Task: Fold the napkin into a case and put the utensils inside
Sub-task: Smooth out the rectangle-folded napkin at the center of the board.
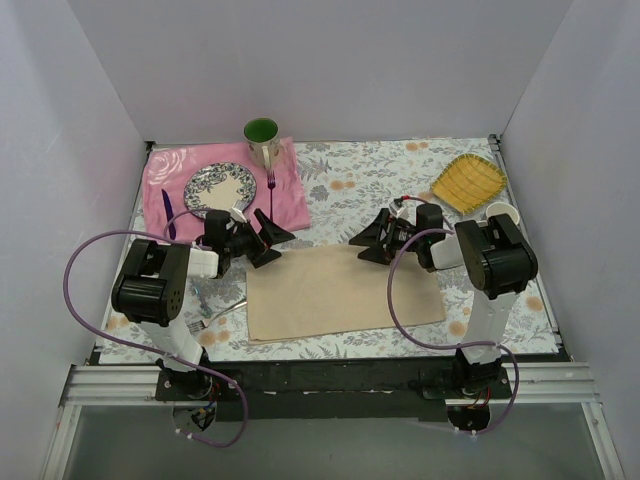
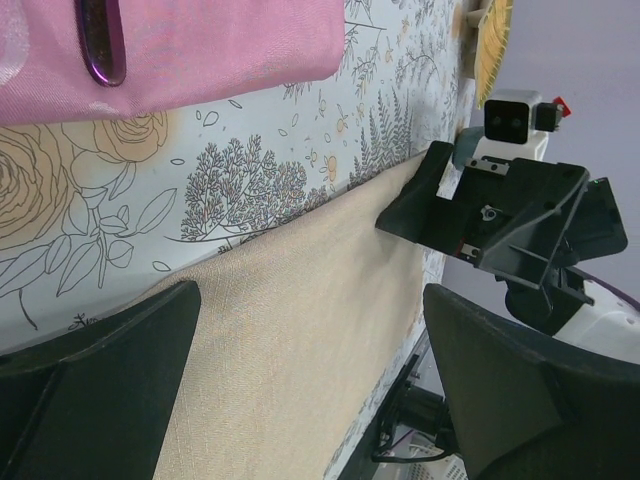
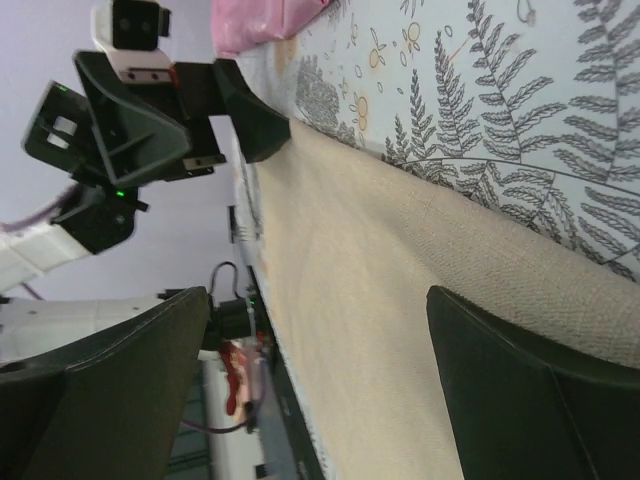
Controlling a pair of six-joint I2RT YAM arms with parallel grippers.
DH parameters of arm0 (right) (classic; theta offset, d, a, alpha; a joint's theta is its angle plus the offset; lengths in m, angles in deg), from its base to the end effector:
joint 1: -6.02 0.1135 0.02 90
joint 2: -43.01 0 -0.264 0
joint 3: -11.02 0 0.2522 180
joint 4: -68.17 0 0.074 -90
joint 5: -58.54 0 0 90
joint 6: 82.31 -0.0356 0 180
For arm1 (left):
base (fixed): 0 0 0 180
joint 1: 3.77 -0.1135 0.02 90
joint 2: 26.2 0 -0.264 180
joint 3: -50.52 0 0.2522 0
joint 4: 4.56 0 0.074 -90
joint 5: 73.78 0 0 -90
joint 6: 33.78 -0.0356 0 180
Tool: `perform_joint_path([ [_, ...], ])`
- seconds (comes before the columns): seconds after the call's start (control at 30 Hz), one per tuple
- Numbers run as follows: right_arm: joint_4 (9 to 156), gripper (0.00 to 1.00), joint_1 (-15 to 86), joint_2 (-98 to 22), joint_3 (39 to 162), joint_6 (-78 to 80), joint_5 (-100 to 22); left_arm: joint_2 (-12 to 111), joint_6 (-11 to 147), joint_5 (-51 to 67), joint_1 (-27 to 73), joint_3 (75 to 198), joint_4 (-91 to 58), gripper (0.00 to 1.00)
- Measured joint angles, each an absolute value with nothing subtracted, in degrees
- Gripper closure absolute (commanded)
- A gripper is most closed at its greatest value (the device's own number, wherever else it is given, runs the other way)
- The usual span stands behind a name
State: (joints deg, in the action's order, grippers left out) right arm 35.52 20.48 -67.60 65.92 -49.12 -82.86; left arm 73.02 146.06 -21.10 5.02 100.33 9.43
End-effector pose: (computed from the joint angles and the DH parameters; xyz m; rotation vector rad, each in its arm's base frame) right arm 0.3257 0.1127 0.1146 0.1361 2.2089 1.6372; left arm 0.3028 -0.0687 0.1233 -1.3126 2.2157 -1.5511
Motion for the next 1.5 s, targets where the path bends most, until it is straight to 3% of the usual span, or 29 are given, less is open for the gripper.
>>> perform_joint_path([
  [0.6,47.3,0.01,8.7,-71.9,75.2,-39.2,-86.8,73.0,144.3,-21.8,4.7,100.4,9.1,0.04],
  [1.5,56.9,0.01,3.4,-73.8,81.7,-29.8,-87.6,73.8,144.7,-24.0,1.7,100.6,9.7,0.02],
])
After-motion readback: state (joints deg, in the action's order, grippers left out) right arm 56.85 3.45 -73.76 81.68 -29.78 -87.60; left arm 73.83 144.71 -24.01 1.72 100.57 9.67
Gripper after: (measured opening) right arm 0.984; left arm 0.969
